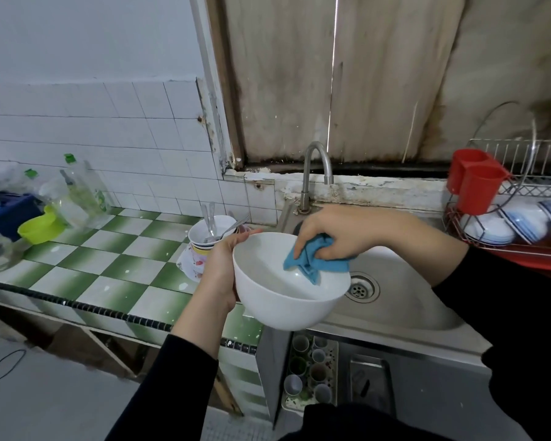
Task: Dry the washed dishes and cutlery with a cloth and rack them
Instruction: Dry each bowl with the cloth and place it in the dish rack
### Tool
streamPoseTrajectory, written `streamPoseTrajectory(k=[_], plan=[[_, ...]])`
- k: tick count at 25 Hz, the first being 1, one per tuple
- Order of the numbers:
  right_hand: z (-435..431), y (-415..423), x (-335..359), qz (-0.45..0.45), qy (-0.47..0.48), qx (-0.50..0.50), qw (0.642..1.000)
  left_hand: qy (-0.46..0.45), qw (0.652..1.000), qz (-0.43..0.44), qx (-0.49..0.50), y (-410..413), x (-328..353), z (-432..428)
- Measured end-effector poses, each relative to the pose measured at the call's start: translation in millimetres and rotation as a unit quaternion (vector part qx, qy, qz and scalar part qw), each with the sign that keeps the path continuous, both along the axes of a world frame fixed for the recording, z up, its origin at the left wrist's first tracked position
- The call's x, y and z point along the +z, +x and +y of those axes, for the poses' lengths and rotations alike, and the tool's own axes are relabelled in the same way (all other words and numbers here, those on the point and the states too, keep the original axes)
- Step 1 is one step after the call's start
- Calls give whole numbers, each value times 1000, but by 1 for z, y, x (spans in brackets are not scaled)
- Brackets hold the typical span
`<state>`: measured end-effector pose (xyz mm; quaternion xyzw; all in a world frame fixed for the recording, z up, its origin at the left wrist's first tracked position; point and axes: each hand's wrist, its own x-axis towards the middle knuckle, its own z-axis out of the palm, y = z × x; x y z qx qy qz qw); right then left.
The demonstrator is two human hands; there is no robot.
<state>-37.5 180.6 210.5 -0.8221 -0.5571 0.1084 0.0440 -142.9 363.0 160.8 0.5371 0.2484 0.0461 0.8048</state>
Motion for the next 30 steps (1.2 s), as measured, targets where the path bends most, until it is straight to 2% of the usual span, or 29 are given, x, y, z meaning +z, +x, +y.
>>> streamPoseTrajectory(k=[2, 5, 7, 10, 12, 15, 18, 20, 22, 25, 26, 30], plan=[[-13, -2, 5, 58, 3, -51, 997, -7, 1000, 8, 28, 3, -1, -6], [-34, -9, 5, 208, 102, -97, 968, -26, 994, 6, 104, 11, -6, -16], [-51, -17, 4, 321, 201, -121, 917, -39, 986, 7, 159, 15, -7, -25], [-83, -24, -3, 413, 340, -172, 827, -59, 977, 19, 205, 21, -3, -47], [-107, -26, -9, 452, 404, -216, 765, -77, 972, 13, 222, 26, 2, -64], [-148, -26, -19, 500, 468, -242, 688, -107, 975, 4, 193, 32, 7, -93], [-194, -30, -26, 494, 531, -274, 632, -127, 981, -1, 147, 37, 12, -129], [-224, -38, -32, 441, 547, -301, 645, -137, 985, -3, 105, 40, 16, -154], [-252, -47, -37, 351, 542, -321, 693, -130, 990, 1, 57, 40, 22, -185], [-288, -64, -42, 163, 524, -310, 776, -106, 994, 26, -16, 37, 27, -237], [-300, -71, -43, 112, 519, -306, 790, -100, 994, 29, -35, 37, 27, -254], [-347, -101, -48, -3, 508, -311, 803, -90, 991, 28, -97, 30, 25, -313]])
